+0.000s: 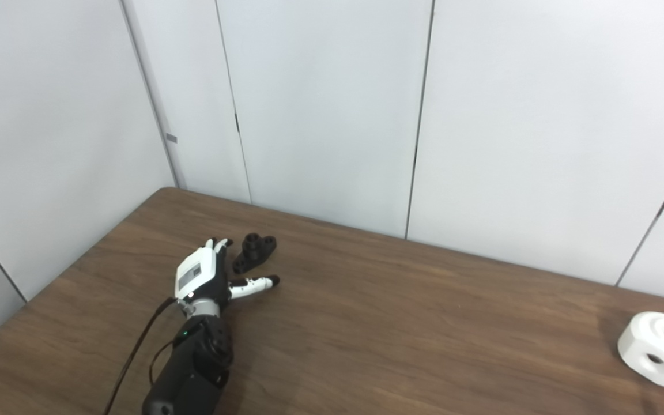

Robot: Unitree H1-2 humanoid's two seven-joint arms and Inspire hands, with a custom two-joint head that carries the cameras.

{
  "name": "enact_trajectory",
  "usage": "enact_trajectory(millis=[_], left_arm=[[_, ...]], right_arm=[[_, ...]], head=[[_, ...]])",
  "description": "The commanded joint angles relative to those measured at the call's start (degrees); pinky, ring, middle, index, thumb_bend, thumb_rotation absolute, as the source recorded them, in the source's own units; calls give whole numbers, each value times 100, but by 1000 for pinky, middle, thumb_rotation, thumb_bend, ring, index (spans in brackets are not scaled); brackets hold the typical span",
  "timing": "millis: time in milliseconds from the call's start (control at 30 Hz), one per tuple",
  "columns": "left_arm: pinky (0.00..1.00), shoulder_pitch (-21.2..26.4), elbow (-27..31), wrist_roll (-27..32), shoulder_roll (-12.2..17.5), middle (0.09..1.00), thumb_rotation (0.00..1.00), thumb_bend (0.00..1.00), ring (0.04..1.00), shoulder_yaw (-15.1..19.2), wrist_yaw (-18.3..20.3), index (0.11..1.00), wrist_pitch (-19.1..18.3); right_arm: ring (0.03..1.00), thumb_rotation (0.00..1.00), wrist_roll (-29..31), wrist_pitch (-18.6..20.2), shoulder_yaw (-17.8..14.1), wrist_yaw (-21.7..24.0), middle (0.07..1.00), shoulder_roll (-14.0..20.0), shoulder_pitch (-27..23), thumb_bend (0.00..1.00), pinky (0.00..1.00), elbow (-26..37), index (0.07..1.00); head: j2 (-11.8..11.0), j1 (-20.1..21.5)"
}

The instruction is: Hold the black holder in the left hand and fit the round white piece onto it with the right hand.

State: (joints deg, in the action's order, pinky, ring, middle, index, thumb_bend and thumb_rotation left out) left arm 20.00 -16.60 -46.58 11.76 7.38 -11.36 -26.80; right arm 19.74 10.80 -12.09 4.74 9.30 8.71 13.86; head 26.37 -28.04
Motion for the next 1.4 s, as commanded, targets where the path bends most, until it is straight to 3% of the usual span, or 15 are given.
enact_trajectory(millis=[0, 367, 667, 1367], left_arm=[[1000, 197, -32, 120, 98, 1000, 494, 1000, 1000, -67, -117, 905, 1], [1000, 150, -131, 164, 225, 1000, 470, 1000, 1000, -201, -327, 901, -8], [1000, 47, -16, -135, 250, 1000, 462, 1000, 1000, 1, -219, 903, -11], [1000, -34, -107, 104, 352, 1000, 416, 1000, 1000, 73, -609, 888, -10]], right_arm=[[1000, 856, 8, 114, -2, -5, 1000, -21, 194, 731, 1000, -79, 1000], [1000, 850, 65, 26, -9, 27, 1000, -26, 333, 752, 1000, 14, 1000], [1000, 843, 167, -52, -7, 109, 1000, 1, 369, 755, 1000, 7, 1000], [1000, 837, 276, 31, -12, 116, 1000, 54, 456, 755, 1000, 143, 1000]], head=[[19, 2], [100, 10], [105, 16], [160, 31]])
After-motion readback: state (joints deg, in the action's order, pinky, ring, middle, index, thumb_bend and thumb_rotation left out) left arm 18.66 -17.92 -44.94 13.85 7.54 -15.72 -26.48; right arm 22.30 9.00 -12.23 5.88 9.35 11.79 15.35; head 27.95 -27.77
